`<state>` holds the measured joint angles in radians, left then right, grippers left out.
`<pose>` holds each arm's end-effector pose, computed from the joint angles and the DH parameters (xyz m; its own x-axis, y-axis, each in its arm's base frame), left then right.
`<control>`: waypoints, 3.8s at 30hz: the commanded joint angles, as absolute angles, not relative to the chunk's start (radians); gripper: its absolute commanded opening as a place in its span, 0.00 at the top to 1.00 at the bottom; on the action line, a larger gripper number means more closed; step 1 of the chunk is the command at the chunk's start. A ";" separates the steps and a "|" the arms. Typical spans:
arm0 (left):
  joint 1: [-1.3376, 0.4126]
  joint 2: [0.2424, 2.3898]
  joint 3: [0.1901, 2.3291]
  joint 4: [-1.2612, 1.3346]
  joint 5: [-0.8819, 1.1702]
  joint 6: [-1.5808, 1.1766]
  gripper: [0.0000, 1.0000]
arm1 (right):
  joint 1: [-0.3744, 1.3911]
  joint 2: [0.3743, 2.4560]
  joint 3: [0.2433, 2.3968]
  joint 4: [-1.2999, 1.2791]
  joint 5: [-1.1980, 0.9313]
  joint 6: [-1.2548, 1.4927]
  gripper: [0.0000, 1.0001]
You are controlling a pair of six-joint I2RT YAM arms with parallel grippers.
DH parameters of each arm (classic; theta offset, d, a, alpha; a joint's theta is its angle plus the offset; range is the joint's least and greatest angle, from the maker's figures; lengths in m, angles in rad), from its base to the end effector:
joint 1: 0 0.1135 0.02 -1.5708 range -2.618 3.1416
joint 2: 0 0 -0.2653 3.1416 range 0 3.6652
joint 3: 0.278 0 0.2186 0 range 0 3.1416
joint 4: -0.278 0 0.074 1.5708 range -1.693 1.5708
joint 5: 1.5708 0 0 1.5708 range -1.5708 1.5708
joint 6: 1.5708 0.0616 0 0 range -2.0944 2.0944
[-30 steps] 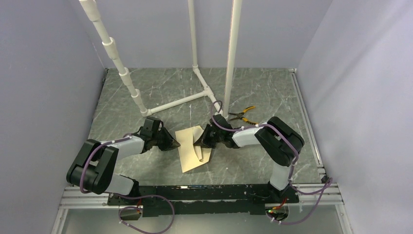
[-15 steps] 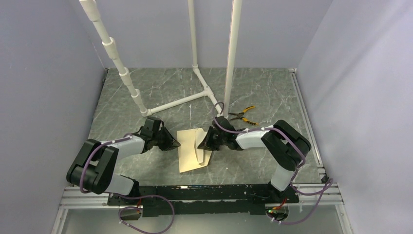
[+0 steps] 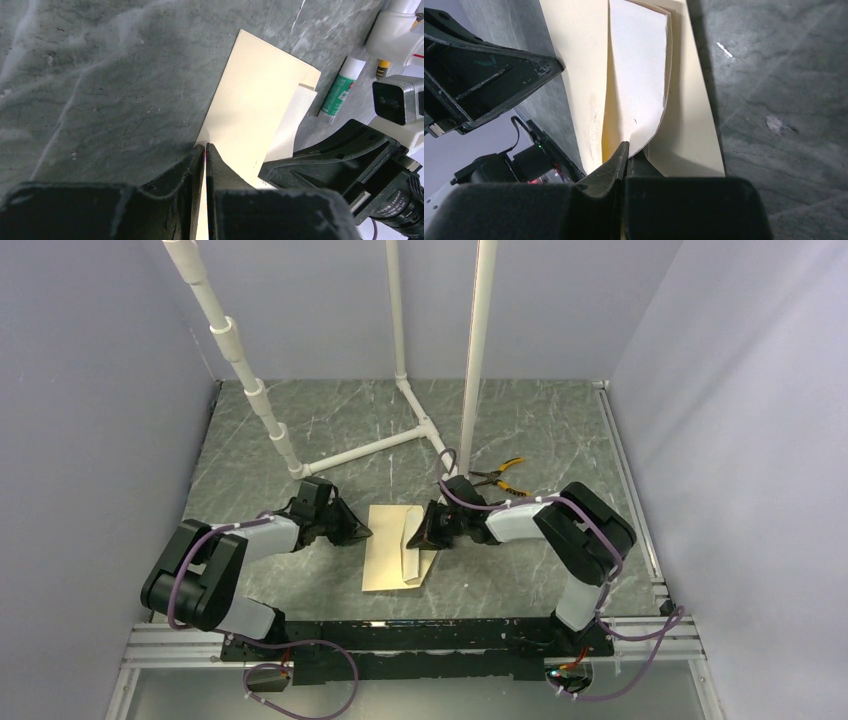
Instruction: Place the letter into the envelope and seal it
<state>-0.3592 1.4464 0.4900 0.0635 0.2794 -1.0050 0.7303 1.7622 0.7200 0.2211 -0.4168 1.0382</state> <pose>0.2195 -0.1006 0.1358 -0.8128 -0.5615 -0.1549 -0.3476 0.6810 -0.6446 0.2196 0.2301 0.1273 -0.9794 0.1804 -0.0907 0.0556 0.6731 0.7375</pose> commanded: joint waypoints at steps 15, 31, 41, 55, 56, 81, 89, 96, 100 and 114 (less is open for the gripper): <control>-0.354 1.467 0.464 -0.076 0.091 -0.951 0.85 | 0.785 1.739 0.736 0.200 -0.237 0.981 0.85; -0.354 1.327 0.587 -0.253 0.154 -0.921 0.56 | 0.803 1.643 0.741 0.085 -0.227 0.859 0.85; -0.354 1.243 0.631 -0.520 0.160 -0.897 0.31 | 0.839 1.638 0.767 0.077 -0.217 0.842 0.81; -0.379 1.321 0.500 -0.405 0.376 -0.964 0.61 | 0.888 1.697 0.779 0.095 -0.219 0.880 0.86; -0.382 1.335 0.494 -0.387 0.383 -0.968 0.62 | 0.888 1.708 0.780 0.102 -0.220 0.885 0.87; -0.375 1.336 0.727 -0.474 0.123 -0.888 0.43 | 0.812 1.615 0.879 -0.031 -0.036 0.815 0.56; -0.350 1.516 0.810 -0.478 0.159 -0.853 0.48 | 0.783 1.751 1.003 -0.074 -0.058 0.812 0.84; -0.350 1.548 0.777 -0.414 0.254 -0.857 0.54 | 0.784 1.807 1.034 -0.094 -0.078 0.817 0.89; -0.350 1.562 0.769 -0.389 0.289 -0.859 0.59 | 0.787 1.844 1.034 -0.075 -0.111 0.830 0.90; -0.347 1.582 0.762 -0.327 0.340 -0.841 0.65 | 0.801 1.894 1.043 -0.006 -0.180 0.848 0.92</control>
